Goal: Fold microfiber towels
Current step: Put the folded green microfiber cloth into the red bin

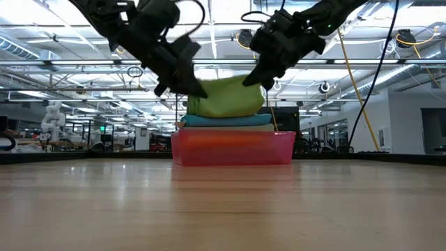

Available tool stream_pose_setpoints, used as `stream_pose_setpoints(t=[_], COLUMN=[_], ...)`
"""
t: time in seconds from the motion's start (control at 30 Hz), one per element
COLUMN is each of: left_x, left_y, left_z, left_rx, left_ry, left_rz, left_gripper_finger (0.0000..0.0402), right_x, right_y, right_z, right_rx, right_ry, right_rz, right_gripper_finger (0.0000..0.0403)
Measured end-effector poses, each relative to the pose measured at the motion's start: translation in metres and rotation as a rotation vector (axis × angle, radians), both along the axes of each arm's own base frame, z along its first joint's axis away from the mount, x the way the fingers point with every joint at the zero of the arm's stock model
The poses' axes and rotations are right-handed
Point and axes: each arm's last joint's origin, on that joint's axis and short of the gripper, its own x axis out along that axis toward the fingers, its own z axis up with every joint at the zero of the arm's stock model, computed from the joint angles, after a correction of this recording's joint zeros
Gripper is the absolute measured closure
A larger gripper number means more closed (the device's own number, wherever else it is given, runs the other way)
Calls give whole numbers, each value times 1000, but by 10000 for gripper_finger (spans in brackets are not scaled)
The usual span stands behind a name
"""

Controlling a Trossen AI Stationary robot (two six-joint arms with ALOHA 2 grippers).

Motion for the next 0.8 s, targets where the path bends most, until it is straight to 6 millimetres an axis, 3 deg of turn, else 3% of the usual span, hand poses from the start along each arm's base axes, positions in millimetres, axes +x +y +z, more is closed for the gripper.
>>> stream_pose_setpoints(t=[0.33,0.53,0.8], left_x=[5,6,6], left_y=[7,9,8], left_z=[-17,-18,-18], left_rx=[33,74,72], left_ry=[58,65,66], left_rz=[86,129,131], left_gripper_finger=[373,371,360], right_x=[9,13,14], right_y=[-20,-27,-29], right_z=[-22,-31,-32], right_rx=[-61,-94,-243], right_ry=[7,1,62], right_rz=[-36,-31,-122], right_gripper_finger=[401,394,299])
